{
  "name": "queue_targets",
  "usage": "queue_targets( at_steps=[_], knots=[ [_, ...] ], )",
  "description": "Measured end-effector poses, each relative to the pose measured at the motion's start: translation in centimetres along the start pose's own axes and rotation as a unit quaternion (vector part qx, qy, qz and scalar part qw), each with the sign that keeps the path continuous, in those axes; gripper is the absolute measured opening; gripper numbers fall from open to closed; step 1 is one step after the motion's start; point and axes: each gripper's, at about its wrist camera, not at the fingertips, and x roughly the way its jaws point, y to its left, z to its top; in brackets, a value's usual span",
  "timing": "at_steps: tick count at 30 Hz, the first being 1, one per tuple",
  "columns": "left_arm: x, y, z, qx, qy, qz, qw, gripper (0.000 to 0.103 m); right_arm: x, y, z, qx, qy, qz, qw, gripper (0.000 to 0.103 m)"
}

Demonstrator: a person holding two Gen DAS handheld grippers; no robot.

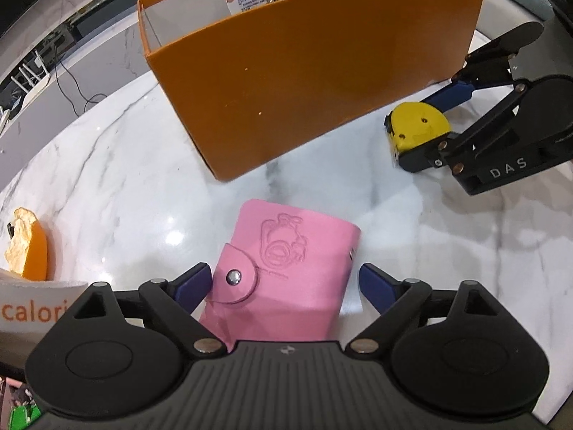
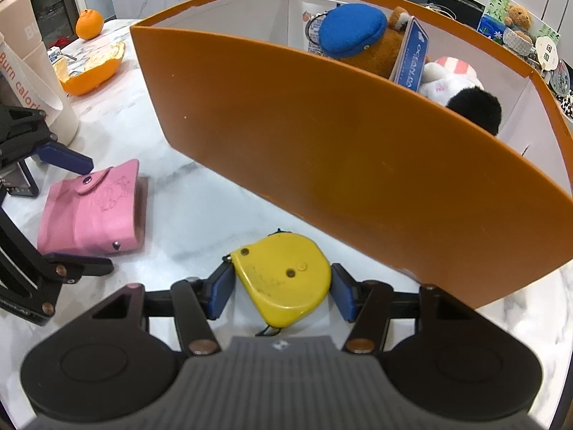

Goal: Organize objects
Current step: 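Grasp the pink wallet with left gripper while right gripper holds the tape measure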

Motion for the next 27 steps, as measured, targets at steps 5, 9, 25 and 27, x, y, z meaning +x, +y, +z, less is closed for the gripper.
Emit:
queue_targets(
  at_steps=[5, 9, 25, 27],
  knots=[
    [-0.1, 0.3, 0.2, -0.007, 0.000, -0.003, 1.0000, 0.102, 0.0, 0.0, 0.0, 0.000, 0.000, 0.000, 1.000, 0.060],
    [-0.2, 0.0, 0.4, 0.003, 0.008, -0.004, 1.0000, 0.100, -0.1, 0.0, -0.1, 0.000, 0.000, 0.001, 1.000, 0.060],
    [-0.2, -0.8, 0.1, 0.050, 0.006, 0.027, 0.9983, 0.098, -0.6, -0.4, -0.7, 0.001, 0.004, -0.001, 1.000, 0.059],
    [-0.2, -0.2, 0.2, 0.033, 0.011, 0.031, 0.9989, 0.098, -0.7, -0.4, -0.8, 0.001, 0.004, -0.001, 1.000, 0.059]
  ],
)
